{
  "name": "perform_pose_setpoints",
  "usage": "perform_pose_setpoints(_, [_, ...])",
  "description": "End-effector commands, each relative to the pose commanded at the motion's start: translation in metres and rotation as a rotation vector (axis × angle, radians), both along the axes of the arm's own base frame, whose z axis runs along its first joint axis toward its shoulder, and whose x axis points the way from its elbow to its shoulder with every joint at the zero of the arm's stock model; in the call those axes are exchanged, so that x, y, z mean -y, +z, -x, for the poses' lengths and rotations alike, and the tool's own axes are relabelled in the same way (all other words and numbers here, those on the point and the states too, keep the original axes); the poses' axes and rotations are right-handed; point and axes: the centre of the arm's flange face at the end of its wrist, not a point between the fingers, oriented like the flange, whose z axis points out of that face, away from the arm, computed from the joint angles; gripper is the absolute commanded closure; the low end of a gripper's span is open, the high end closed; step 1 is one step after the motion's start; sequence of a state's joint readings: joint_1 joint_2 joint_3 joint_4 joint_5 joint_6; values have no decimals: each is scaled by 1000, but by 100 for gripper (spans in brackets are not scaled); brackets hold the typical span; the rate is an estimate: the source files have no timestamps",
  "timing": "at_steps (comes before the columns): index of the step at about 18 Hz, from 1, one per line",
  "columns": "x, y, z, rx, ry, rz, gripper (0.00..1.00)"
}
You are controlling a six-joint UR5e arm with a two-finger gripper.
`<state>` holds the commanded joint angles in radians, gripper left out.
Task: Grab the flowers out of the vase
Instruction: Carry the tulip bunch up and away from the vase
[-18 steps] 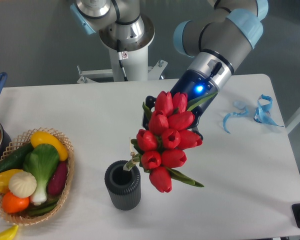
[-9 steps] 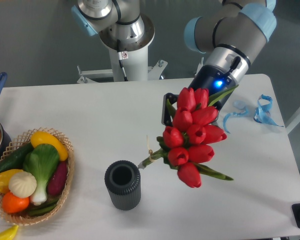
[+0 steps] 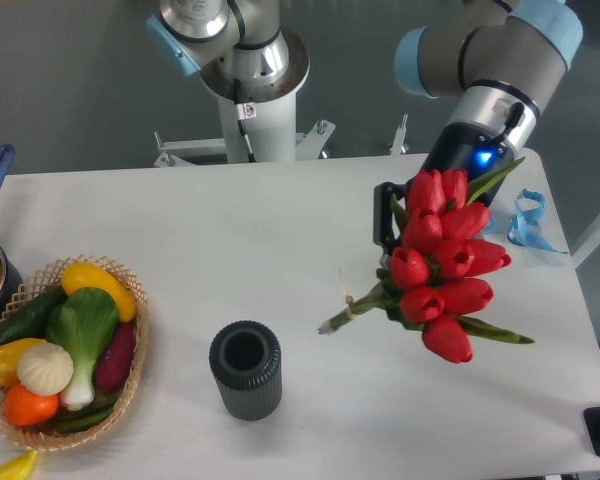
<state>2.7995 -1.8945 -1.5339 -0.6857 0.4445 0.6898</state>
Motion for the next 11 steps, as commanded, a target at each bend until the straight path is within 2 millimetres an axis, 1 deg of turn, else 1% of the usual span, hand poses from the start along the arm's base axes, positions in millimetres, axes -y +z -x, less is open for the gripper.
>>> perform_pose_setpoints(2, [5,-15,2,-132,25,104,100])
perform_pose_setpoints(3, [9,-22,-1,-191,37,169,100])
perform_pose_setpoints(5, [17,-48,-5,-276,53,312,100])
perform_pose_setpoints(6, [21,-55,-9,-316,57,371,100])
perform_pose_setpoints(7, [24,-55,-13,-342,68,417,100])
perform_pose_setpoints(9, [20,-60,-20,-360,74,475,100])
perform_pose_setpoints(10, [18,-60,-22,-365,75,487,97])
perform_pose_setpoints(11, [18,-61,-22,-367,83,506,98])
